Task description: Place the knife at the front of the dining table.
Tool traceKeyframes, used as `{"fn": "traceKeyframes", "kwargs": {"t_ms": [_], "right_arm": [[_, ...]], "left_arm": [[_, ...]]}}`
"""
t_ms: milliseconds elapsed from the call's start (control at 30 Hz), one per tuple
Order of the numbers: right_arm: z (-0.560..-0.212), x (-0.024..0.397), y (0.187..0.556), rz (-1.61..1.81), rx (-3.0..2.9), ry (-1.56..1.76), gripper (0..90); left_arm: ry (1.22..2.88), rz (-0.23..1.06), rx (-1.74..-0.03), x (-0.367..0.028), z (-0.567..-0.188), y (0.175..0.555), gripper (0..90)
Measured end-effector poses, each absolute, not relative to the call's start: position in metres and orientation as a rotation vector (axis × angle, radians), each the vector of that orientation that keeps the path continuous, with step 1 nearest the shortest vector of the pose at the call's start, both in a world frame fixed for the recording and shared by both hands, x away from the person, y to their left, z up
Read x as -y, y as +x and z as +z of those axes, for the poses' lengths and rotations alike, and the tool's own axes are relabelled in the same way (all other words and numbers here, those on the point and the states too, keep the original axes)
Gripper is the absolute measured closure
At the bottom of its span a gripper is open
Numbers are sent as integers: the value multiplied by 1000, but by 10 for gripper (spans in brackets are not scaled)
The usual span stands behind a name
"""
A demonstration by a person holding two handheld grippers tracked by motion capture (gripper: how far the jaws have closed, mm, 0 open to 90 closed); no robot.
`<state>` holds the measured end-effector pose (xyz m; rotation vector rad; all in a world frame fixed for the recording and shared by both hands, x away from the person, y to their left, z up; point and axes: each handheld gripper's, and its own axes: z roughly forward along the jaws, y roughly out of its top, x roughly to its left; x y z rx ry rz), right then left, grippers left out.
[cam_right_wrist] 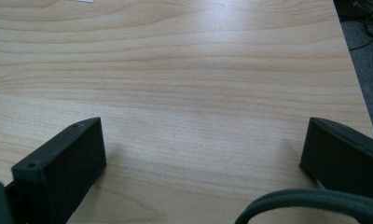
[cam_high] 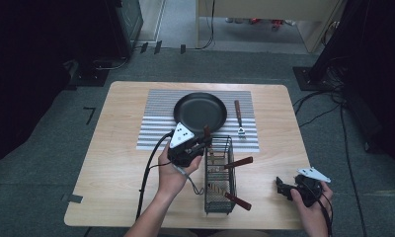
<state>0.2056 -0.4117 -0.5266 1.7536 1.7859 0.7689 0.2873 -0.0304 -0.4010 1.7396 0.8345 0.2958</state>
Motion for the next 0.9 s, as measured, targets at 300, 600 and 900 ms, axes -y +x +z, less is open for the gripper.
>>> {"fn": "traceKeyframes", "kwargs": {"t_ms": [300,600,900], "right_arm": [[-527,412,206,769,-1786,1753,0],[-527,412,206,769,-1786,1753,0],[-527,412,206,769,-1786,1753,0]], "left_arm": [[1763,299,-874,34,-407,294,798],[1666,249,-893,22,-400,295,819],[1506,265,-877,2,-380,288,820]]}}
